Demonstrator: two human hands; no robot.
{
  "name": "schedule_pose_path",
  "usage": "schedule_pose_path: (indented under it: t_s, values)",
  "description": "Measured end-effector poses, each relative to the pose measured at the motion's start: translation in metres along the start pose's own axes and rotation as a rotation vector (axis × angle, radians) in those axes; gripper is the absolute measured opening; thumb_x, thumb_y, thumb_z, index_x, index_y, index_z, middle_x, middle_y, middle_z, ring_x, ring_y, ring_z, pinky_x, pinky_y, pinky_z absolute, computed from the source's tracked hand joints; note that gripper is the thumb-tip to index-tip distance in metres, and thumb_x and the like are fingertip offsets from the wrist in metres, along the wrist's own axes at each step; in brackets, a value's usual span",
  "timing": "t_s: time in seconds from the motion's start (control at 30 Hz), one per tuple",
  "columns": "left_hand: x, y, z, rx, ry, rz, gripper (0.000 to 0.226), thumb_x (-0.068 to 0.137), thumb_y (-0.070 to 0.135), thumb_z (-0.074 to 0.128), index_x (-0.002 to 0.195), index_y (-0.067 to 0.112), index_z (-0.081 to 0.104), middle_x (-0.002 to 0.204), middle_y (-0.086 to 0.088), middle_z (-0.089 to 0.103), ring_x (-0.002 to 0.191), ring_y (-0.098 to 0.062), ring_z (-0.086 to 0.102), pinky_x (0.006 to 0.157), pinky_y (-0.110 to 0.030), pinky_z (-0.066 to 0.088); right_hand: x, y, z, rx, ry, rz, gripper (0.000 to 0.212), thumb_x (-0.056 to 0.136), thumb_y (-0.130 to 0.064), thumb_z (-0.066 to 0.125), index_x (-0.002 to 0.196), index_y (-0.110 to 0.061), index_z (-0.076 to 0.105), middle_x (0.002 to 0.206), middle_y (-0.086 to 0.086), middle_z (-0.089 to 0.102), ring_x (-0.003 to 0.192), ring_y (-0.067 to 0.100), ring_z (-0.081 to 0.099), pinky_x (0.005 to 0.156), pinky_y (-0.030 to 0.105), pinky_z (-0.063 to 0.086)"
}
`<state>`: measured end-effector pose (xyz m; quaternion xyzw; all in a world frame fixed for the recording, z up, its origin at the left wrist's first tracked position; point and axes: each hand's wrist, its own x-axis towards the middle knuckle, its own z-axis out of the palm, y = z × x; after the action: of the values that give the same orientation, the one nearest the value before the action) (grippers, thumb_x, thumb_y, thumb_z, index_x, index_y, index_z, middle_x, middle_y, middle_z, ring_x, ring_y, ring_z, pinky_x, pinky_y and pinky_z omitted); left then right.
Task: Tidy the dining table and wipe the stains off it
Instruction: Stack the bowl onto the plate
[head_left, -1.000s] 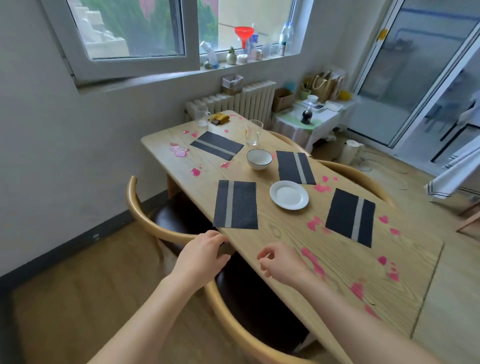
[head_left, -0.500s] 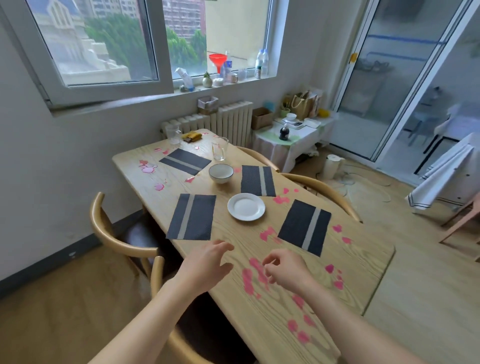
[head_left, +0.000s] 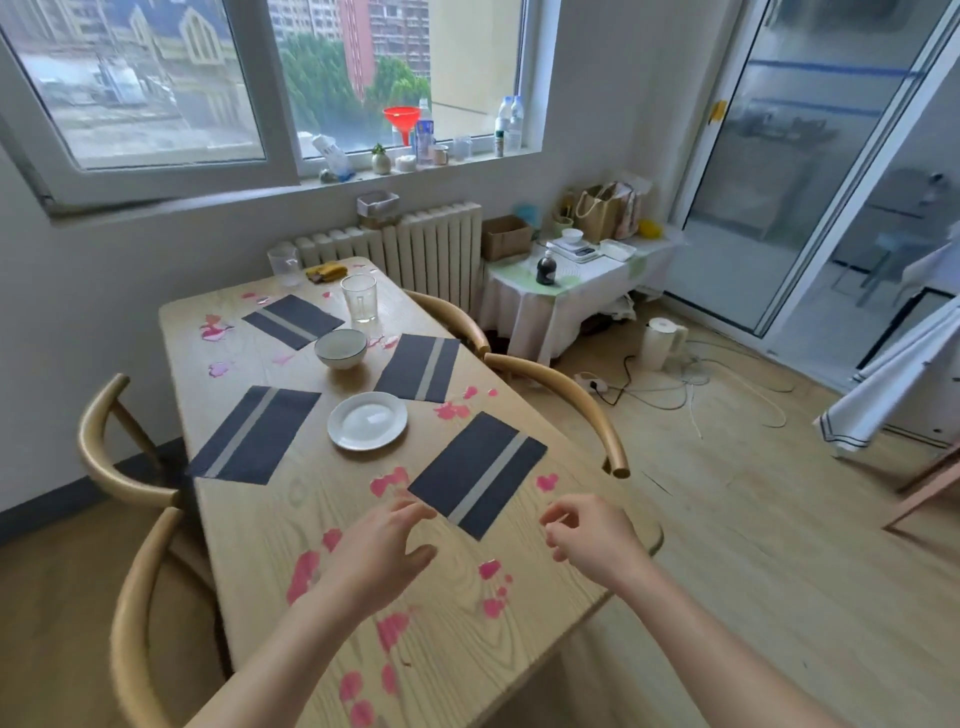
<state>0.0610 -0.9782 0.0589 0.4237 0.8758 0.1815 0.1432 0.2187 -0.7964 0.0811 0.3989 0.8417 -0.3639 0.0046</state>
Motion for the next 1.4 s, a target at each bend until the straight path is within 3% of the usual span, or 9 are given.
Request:
schedule_pose_path:
  t_s: [0.13,0.37,0.53,0.7,0.83,1.0,1.27,1.33,1.4]
  values:
    - [0.037,0.036,0.009,-0.026,0.027,-0.018,0.043,0.092,0.037,0.055,0.134,0.031,0.048,0.139,0.015,0.044,0.129,-0.006,0.040,0.103,-0.024,0.036,0.031,0.019,-0.024,0.058,-0.004,-0.043,0.014,0.090,-0.022,0.056,0.096,-0.024,0.068,0.098,-0.010,0.069,0.076,0.005,0.067,0.071,0.027,0.056]
    - [0.111,0.048,0.018,-0.128,0.119,-0.167,0.042,0.091,0.036,0.058,0.132,0.029,0.050,0.138,0.012,0.047,0.122,-0.008,0.047,0.094,-0.023,0.039,0.105,0.025,-0.056,0.039,-0.038,-0.074,0.011,0.092,-0.018,0.058,0.094,-0.025,0.066,0.085,-0.006,0.067,0.075,0.006,0.067,0.071,0.025,0.057]
    - [0.162,0.027,0.008,-0.190,0.230,-0.340,0.043,0.090,0.035,0.060,0.131,0.026,0.052,0.136,0.006,0.051,0.122,-0.012,0.049,0.100,-0.029,0.042,0.179,0.003,-0.086,-0.062,-0.079,-0.108,0.013,0.091,-0.019,0.059,0.101,-0.025,0.066,0.088,-0.008,0.064,0.076,0.005,0.065,0.068,0.022,0.057]
    - [0.188,-0.007,-0.002,-0.273,0.412,-0.610,0.044,0.090,0.033,0.058,0.132,0.023,0.052,0.135,0.002,0.052,0.113,-0.018,0.053,0.080,-0.028,0.045,0.244,-0.021,-0.082,-0.064,-0.173,-0.162,0.012,0.090,-0.019,0.061,0.098,-0.025,0.067,0.087,-0.007,0.067,0.074,0.006,0.067,0.073,0.027,0.059]
    - [0.202,-0.034,-0.003,-0.304,0.436,-0.820,0.054,0.088,0.030,0.058,0.139,0.022,0.042,0.140,-0.003,0.045,0.114,-0.022,0.052,0.078,-0.029,0.040,0.290,-0.045,-0.060,-0.099,-0.299,-0.209,0.012,0.091,-0.015,0.060,0.098,-0.022,0.067,0.095,-0.001,0.066,0.075,0.007,0.067,0.064,0.018,0.056]
    - [0.225,-0.044,-0.003,-0.226,0.407,-0.894,0.055,0.088,0.035,0.058,0.140,0.027,0.040,0.147,0.000,0.036,0.123,-0.022,0.047,0.089,-0.032,0.043,0.340,-0.075,-0.031,-0.101,-0.492,-0.279,0.013,0.091,-0.013,0.058,0.097,-0.021,0.066,0.098,0.000,0.067,0.079,0.009,0.068,0.065,0.020,0.058]
    - [0.252,-0.063,0.018,-0.438,0.457,-1.170,0.063,0.086,0.030,0.061,0.143,0.022,0.036,0.146,-0.005,0.036,0.128,-0.024,0.042,0.101,-0.035,0.038,0.414,-0.108,0.020,-0.179,-0.670,-0.430,0.023,0.088,-0.011,0.057,0.108,-0.019,0.066,0.085,-0.002,0.070,0.071,0.011,0.071,0.077,0.036,0.060]
    - [0.255,-0.075,0.028,-0.476,0.438,-1.211,0.066,0.085,0.030,0.061,0.144,0.021,0.034,0.146,-0.007,0.036,0.129,-0.026,0.040,0.104,-0.039,0.039,0.423,-0.112,0.033,-0.175,-0.688,-0.426,0.029,0.087,-0.009,0.055,0.113,-0.020,0.062,0.085,0.002,0.071,0.070,0.012,0.071,0.073,0.035,0.059]
    - [0.259,-0.089,0.036,-0.523,0.423,-1.232,0.070,0.084,0.029,0.061,0.146,0.020,0.031,0.146,-0.008,0.036,0.127,-0.027,0.043,0.101,-0.039,0.042,0.430,-0.118,0.044,-0.168,-0.687,-0.411,0.031,0.087,-0.010,0.053,0.116,-0.021,0.060,0.087,0.003,0.071,0.066,0.010,0.069,0.058,0.026,0.053]
